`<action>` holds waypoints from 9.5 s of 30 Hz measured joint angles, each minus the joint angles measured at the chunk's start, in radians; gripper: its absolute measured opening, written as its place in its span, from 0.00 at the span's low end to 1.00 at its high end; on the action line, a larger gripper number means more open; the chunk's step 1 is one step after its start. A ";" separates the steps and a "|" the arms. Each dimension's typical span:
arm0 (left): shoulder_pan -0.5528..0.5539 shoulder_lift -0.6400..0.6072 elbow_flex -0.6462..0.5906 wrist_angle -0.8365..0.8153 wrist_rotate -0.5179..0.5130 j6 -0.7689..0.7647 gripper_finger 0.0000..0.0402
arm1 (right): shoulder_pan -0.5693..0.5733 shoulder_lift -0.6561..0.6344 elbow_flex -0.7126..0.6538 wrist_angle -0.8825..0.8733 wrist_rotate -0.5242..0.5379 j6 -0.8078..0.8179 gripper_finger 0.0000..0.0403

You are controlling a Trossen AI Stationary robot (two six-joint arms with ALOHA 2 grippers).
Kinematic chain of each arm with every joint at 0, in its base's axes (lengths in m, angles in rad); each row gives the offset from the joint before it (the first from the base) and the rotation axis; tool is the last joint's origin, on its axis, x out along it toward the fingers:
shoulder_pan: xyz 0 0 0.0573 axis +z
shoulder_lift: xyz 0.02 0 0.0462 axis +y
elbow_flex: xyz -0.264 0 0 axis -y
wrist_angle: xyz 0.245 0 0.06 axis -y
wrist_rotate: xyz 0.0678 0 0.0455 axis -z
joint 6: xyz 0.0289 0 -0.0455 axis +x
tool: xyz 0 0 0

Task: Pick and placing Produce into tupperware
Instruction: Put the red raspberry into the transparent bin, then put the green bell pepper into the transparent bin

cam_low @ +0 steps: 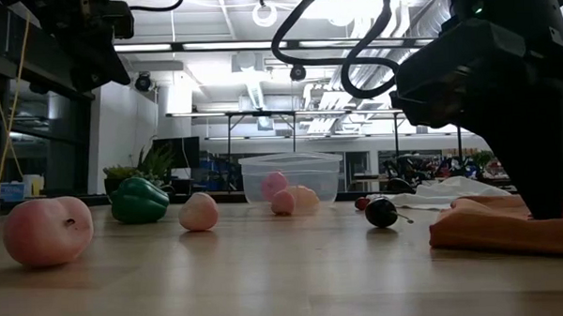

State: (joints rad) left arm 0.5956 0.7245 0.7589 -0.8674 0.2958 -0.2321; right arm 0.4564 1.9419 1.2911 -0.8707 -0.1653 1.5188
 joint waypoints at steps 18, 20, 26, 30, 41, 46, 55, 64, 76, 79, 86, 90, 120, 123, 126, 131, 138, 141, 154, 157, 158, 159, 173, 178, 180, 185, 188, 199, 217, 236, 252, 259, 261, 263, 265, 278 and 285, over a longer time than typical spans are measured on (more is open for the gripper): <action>0.000 0.000 0.000 0.000 0.000 0.000 0.00 | -0.029 -0.005 0.044 -0.025 -0.017 -0.026 0.21; 0.000 0.000 0.000 0.001 0.000 0.000 0.00 | -0.039 -0.005 0.064 -0.043 -0.001 -0.037 0.21; 0.000 0.000 0.000 0.001 0.000 0.000 0.00 | -0.065 -0.005 0.111 -0.098 0.037 -0.081 0.21; 0.000 0.000 0.000 0.001 0.000 0.000 0.00 | -0.083 -0.005 0.134 -0.109 0.049 -0.104 0.21; 0.000 0.000 0.000 0.001 0.000 0.000 0.00 | -0.135 -0.005 0.179 -0.126 0.064 -0.183 0.21; 0.000 0.000 0.000 0.001 0.000 0.000 0.00 | -0.156 -0.005 0.195 -0.132 0.060 -0.220 0.21; 0.000 0.000 0.000 0.001 0.000 0.001 0.00 | -0.204 -0.005 0.240 -0.157 0.056 -0.307 0.21; 0.000 0.000 0.000 0.001 -0.001 0.003 0.00 | -0.272 -0.005 0.312 -0.239 0.055 -0.429 0.21; 0.000 0.000 0.000 0.001 -0.001 0.003 0.00 | -0.371 -0.005 0.388 -0.283 0.053 -0.586 0.21; 0.000 0.000 0.000 0.002 -0.001 0.003 0.00 | -0.403 -0.005 0.410 -0.294 0.052 -0.626 0.21; 0.000 0.000 0.000 0.002 -0.002 0.003 0.00 | -0.496 -0.005 0.468 -0.319 0.065 -0.724 0.21; 0.000 0.000 0.000 0.002 -0.004 0.003 0.00 | -0.550 -0.005 0.503 -0.328 0.078 -0.784 0.21; 0.000 0.000 0.000 0.005 -0.056 -0.068 0.00 | -0.846 -0.005 0.588 -0.319 0.056 -1.173 0.21; 0.000 0.000 0.000 0.006 -0.057 -0.088 0.00 | -0.855 -0.005 0.588 -0.304 0.042 -1.209 0.21; 0.000 0.000 0.000 0.006 -0.062 -0.108 0.00 | -0.859 -0.005 0.588 -0.292 0.037 -1.243 0.21; 0.000 0.000 0.000 0.006 -0.072 -0.144 0.00 | -0.864 -0.005 0.588 -0.279 0.032 -1.315 0.21; 0.000 0.000 0.000 0.006 -0.072 -0.212 0.00 | -0.864 -0.005 0.588 -0.274 0.028 -1.456 0.21; 0.000 0.000 0.000 0.006 -0.072 -0.243 0.00 | -0.864 -0.005 0.588 -0.271 0.010 -1.519 0.21; 0.000 0.000 0.000 0.111 -0.100 -0.366 0.00 | -0.864 -0.005 0.588 -0.243 -0.009 -1.733 0.21; 0.000 0.000 0.000 0.134 -0.107 -0.378 0.00 | -0.864 -0.005 0.588 -0.222 -0.010 -1.747 0.21; 0.000 0.000 0.000 0.140 -0.107 -0.378 0.00 | -0.864 -0.005 0.588 -0.214 -0.010 -1.748 0.21; 0.000 0.000 0.000 0.145 -0.107 -0.378 0.00 | -0.864 -0.005 0.588 -0.206 -0.010 -1.749 0.21; 0.000 0.000 0.000 0.276 -0.106 -0.346 0.00 | -0.868 -0.005 0.587 -0.132 -0.010 -1.727 0.21; 0.000 0.000 0.000 0.275 -0.106 -0.332 0.00 | -0.871 0.023 0.587 -0.132 -0.010 -1.698 0.21; 0.000 0.000 0.000 0.274 -0.105 -0.320 0.00 | -0.871 0.041 0.587 -0.130 -0.010 -1.693 0.21; 0.000 0.000 0.000 0.274 -0.103 -0.314 0.00 | -0.871 0.089 0.587 -0.123 -0.010 -1.674 0.21; 0.000 0.000 0.000 0.271 -0.102 -0.314 0.00 | -0.871 0.108 0.587 -0.122 -0.010 -1.669 0.21; 0.000 0.000 0.000 0.266 -0.086 -0.315 0.00 | -0.870 0.164 0.587 -0.131 -0.012 -1.654 0.21; 0.000 0.000 0.000 0.265 -0.086 -0.315 0.00 | -0.870 0.227 0.586 -0.127 -0.007 -1.650 0.21; 0.000 0.000 0.000 0.261 -0.087 -0.315 0.00 | -0.871 0.245 0.586 -0.105 -0.005 -1.634 0.21; 0.000 0.000 0.000 0.258 -0.087 -0.315 0.00 | -0.871 0.245 0.586 -0.098 -0.005 -1.631 0.27; 0.000 0.000 0.000 0.258 -0.087 -0.315 0.00 | -0.871 0.245 0.586 -0.098 -0.005 -1.631 0.29; 0.000 0.000 0.000 0.258 -0.087 -0.315 0.00 | -0.871 0.245 0.586 -0.098 -0.005 -1.631 0.29; 0.000 0.000 0.000 0.258 -0.087 -0.314 0.00 | -0.871 0.245 0.586 -0.097 -0.005 -1.631 0.29; 0.000 0.000 0.000 0.258 -0.087 -0.314 0.00 | -0.871 0.245 0.586 -0.097 -0.005 -1.631 0.29; 0.000 0.000 0.000 0.234 -0.087 -0.311 0.00 | -0.871 0.179 0.586 -0.108 -0.027 -1.630 0.29; 0.000 0.000 0.000 0.220 -0.087 -0.310 0.00 | -0.871 0.126 0.586 -0.159 -0.055 -1.631 0.29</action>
State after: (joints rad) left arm 0.5957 0.7243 0.7589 -0.6472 0.2092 -0.5420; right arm -0.4145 2.0679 1.8774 -1.0293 -0.2199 -0.1120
